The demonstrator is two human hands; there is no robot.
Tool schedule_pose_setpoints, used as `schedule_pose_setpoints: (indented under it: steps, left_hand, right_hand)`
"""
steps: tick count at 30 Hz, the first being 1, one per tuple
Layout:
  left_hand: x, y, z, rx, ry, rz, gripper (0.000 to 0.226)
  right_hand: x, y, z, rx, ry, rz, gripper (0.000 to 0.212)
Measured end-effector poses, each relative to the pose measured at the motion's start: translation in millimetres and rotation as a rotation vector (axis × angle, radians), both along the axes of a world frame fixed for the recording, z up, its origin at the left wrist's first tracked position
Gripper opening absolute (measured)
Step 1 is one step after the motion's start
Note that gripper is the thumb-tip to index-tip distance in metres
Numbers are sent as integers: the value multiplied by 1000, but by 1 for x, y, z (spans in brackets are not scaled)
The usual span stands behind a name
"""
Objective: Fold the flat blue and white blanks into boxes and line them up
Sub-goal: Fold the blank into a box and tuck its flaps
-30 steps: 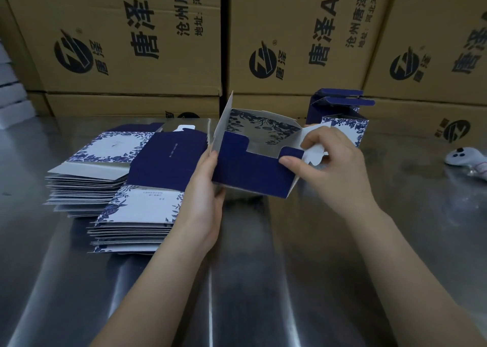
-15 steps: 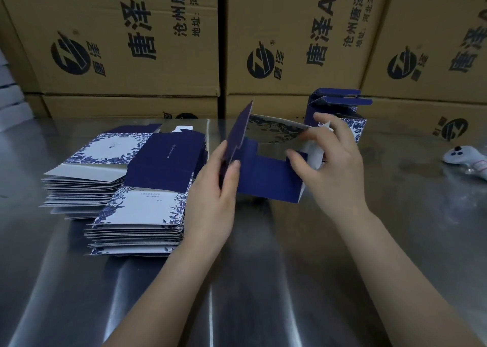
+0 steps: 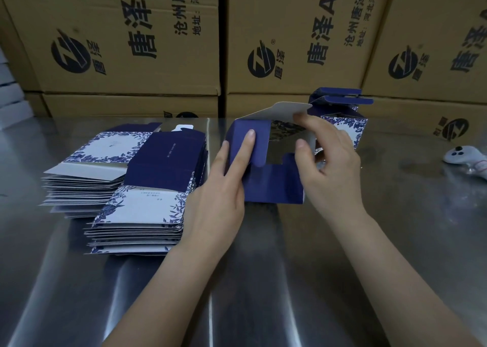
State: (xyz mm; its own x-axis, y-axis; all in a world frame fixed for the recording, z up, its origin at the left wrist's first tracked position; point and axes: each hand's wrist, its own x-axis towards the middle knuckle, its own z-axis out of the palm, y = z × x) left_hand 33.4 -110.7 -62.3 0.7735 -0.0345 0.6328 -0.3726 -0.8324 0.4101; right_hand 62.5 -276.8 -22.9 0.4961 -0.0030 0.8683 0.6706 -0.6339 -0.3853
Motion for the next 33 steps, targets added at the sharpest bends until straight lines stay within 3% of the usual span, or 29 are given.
schedule_pose_setpoints:
  steps: [8,14,17,33]
  left_hand:
    - [3,2,-2,-30,57,15,65]
    - [1,0,-1,-57,108,21,62]
    - [-1,-1,0,-86,88,30,52]
    - [-1,-2,1,-67,9,90,51]
  right_hand:
    - [-1,-7,4,71,92,204,57]
    - [7,-10,2,-79,-16,126,47]
    - [9,-10,1,-100,-13,125,44]
    - [13,-18,-2,-198,-23,126,45]
